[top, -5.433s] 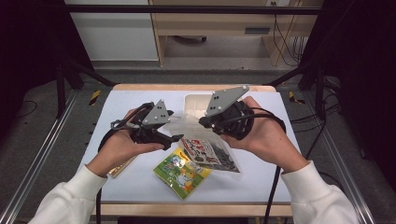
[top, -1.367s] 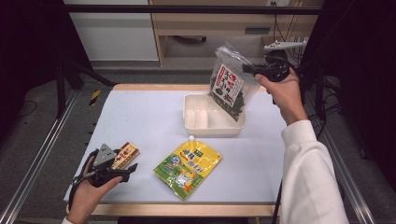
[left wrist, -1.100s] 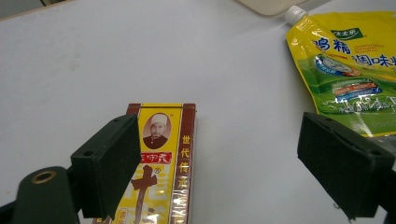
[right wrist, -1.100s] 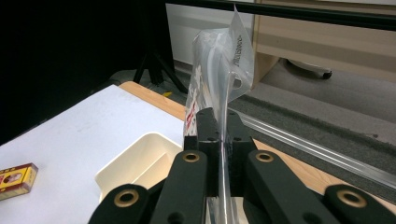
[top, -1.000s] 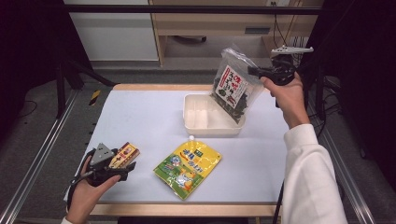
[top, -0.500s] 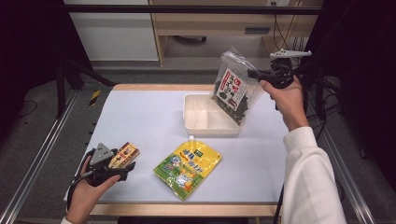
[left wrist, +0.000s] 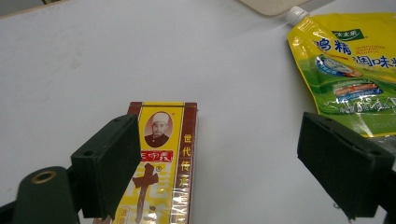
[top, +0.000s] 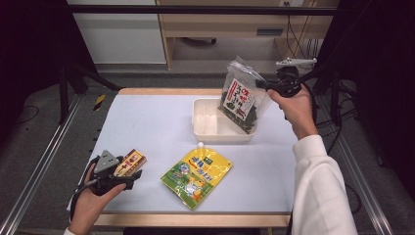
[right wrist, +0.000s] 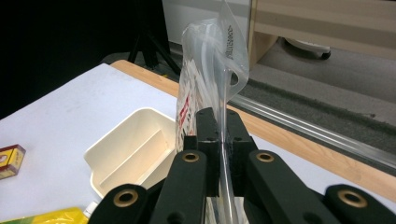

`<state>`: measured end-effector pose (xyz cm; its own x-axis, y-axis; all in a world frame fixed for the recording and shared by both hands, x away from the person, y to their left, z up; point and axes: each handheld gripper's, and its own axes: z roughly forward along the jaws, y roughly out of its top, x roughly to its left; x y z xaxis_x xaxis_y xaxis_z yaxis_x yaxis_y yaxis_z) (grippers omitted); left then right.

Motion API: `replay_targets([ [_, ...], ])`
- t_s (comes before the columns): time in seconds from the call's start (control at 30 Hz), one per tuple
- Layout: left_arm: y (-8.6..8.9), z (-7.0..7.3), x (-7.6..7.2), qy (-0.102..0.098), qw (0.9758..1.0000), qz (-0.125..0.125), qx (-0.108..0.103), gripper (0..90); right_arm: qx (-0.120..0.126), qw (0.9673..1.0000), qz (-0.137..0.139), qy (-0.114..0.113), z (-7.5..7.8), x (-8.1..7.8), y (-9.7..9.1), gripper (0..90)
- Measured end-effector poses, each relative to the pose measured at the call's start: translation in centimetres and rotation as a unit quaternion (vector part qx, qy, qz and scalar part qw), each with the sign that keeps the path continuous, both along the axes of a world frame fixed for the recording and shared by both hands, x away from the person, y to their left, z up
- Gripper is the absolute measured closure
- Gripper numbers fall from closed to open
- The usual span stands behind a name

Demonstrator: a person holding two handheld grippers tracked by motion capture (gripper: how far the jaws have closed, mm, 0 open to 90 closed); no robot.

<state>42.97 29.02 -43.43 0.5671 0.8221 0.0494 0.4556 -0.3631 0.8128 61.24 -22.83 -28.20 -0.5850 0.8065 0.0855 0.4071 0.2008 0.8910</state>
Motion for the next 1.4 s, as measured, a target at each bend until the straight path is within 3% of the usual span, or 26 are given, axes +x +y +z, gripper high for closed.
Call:
replay_targets([
  [0.27,0.0,0.0,0.0,0.001,1.0,-0.001,0.001,13.2,0.009,0.9999,0.001,0.009,-1.0,0.0,-0.1,87.7],
  [0.93,-0.1,-0.1,0.0,0.001,1.0,-0.003,0.006,13.2,0.024,0.9997,-0.004,0.003,-2.1,-0.8,-0.5,82.8],
  [1.1,0.0,-0.2,0.1,0.002,1.0,-0.001,0.004,13.2,0.049,0.9987,0.009,-0.004,-2.1,-1.2,-0.6,71.1],
  [1.2,0.0,-0.2,0.1,0.002,1.0,-0.001,0.005,13.2,0.059,0.9981,0.011,-0.009,-2.0,-1.8,-0.6,58.8],
  [1.4,-0.1,-0.2,0.2,0.0,1.0,0.0,0.007,13.2,0.053,0.9978,-0.002,-0.039,-1.1,-3.9,-0.7,31.9],
])
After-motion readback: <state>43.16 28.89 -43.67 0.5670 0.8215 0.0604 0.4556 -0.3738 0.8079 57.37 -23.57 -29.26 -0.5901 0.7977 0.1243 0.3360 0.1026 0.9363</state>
